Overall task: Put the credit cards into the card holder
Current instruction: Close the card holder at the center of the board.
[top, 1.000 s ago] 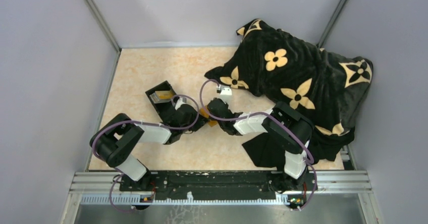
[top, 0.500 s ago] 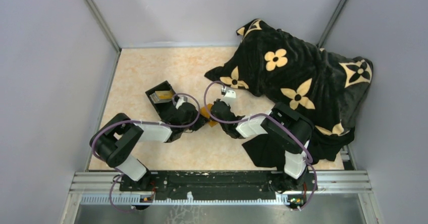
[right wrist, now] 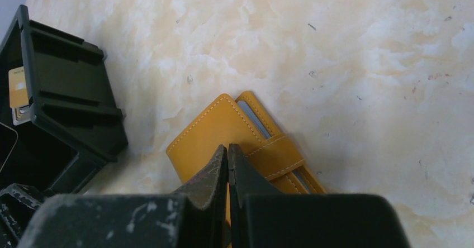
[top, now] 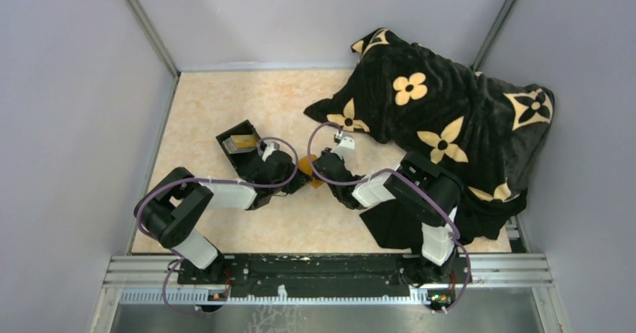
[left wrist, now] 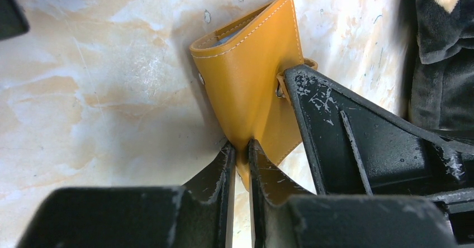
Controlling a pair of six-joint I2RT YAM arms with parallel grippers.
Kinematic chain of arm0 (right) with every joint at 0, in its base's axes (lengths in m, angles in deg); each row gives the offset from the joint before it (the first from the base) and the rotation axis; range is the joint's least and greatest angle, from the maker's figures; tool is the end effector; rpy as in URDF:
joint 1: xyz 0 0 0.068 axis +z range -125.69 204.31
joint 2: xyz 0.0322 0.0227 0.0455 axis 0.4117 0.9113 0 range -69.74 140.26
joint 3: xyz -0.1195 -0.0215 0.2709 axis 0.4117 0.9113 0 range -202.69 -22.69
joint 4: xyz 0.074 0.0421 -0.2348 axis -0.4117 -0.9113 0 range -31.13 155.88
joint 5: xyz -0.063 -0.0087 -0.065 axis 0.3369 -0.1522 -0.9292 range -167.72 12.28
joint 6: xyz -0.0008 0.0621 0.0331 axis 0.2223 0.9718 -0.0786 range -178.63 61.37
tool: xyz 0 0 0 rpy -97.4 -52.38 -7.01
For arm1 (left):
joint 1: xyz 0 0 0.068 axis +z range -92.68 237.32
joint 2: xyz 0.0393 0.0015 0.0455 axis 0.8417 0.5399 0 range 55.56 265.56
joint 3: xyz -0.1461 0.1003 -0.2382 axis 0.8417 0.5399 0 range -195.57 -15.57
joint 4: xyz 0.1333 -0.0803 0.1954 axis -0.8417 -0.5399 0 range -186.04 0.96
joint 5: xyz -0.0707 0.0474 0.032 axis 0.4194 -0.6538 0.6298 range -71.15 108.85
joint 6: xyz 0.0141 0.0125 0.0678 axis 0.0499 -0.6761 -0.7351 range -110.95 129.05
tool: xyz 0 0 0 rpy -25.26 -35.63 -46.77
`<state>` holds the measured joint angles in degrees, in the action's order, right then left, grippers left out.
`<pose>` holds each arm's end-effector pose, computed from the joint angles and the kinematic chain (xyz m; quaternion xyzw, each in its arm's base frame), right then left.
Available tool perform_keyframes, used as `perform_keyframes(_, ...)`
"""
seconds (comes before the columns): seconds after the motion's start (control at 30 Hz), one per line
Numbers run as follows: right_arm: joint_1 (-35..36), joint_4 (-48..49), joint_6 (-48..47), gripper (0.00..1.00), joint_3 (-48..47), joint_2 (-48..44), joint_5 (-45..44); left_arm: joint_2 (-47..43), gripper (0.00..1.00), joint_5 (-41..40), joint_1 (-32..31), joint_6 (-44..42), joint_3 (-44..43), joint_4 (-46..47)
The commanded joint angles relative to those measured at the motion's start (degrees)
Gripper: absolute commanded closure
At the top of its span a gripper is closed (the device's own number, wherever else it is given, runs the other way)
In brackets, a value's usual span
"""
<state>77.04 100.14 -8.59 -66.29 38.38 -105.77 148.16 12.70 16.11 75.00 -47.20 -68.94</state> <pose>0.2466 0.2796 0.1410 0.1009 0.8439 0.2465 0.4658 0.2280 -0.1915 0.1420 -0.2163 0.8823 -0.3051 0.2857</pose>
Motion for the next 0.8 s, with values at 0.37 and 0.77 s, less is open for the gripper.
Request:
perform_keyframes(0.37, 2.9, -24.1, 3.0, 1.00, 9.2, 10.0, 13.8, 5.4, 0.84, -0.8, -0.8, -1.0, -1.3, -14.5)
perform_keyframes(0.77, 2.6, -25.0, 4.2, 0.80, 10.9, 8.8, 13.6, 1.7, 0.83, -2.0, -0.7, -1.1, -0.8, -14.8)
